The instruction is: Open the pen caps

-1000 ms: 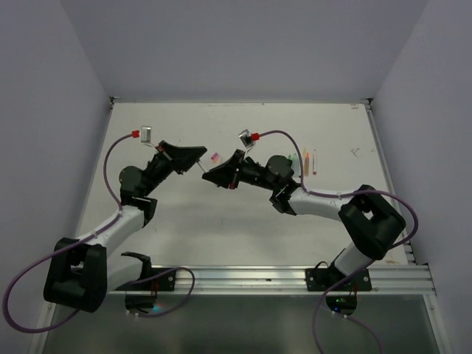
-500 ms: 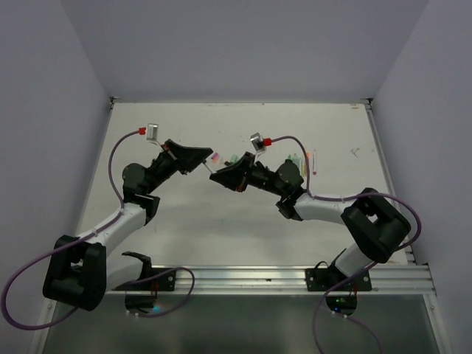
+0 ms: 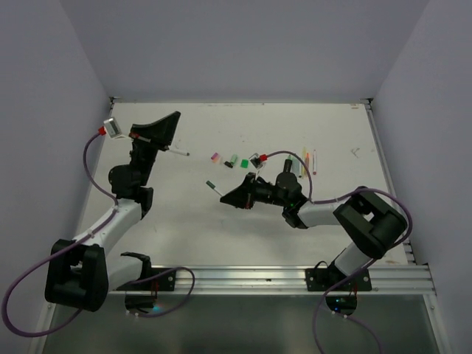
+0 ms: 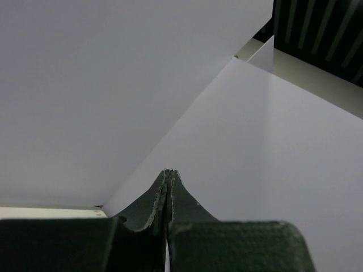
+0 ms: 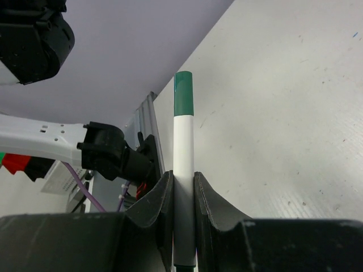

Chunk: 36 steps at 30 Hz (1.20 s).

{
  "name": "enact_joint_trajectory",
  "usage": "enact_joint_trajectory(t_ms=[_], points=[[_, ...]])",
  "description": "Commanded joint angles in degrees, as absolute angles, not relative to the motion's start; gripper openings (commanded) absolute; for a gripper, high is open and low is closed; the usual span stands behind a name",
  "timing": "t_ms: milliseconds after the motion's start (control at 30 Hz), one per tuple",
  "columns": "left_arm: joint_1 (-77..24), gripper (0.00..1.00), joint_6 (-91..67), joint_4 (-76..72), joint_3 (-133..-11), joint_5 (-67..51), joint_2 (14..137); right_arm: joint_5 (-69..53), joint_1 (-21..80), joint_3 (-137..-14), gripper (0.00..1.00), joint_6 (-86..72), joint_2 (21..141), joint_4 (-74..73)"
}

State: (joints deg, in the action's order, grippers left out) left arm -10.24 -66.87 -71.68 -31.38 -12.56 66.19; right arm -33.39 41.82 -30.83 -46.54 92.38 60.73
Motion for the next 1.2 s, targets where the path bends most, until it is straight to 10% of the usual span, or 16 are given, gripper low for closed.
enact_joint_trajectory(t_ms=[0, 167, 367, 1167], points=[[-10.28, 0.0, -64.35, -70.69, -36.89, -15.69, 66.09, -35.42, 41.49, -31.9, 0.0, -46.41, 89.83, 62.49], [-10.28, 0.52, -63.63, -60.15, -38.23, -23.55, 65.83, -35.25, 40.78, -33.57, 0.0, -46.5, 87.02, 60.83], [-10.28, 0.86, -63.46, -54.76, -36.39, -30.31, 65.39, -34.28, 40.61, -37.61, 0.0, -46.06, 83.94, 57.67], [-12.48, 1.0, -64.86, -52.82, -34.19, -40.87, 66.01, -33.66, 40.61, -50.62, 0.0, -46.14, 90.7, 56.24]])
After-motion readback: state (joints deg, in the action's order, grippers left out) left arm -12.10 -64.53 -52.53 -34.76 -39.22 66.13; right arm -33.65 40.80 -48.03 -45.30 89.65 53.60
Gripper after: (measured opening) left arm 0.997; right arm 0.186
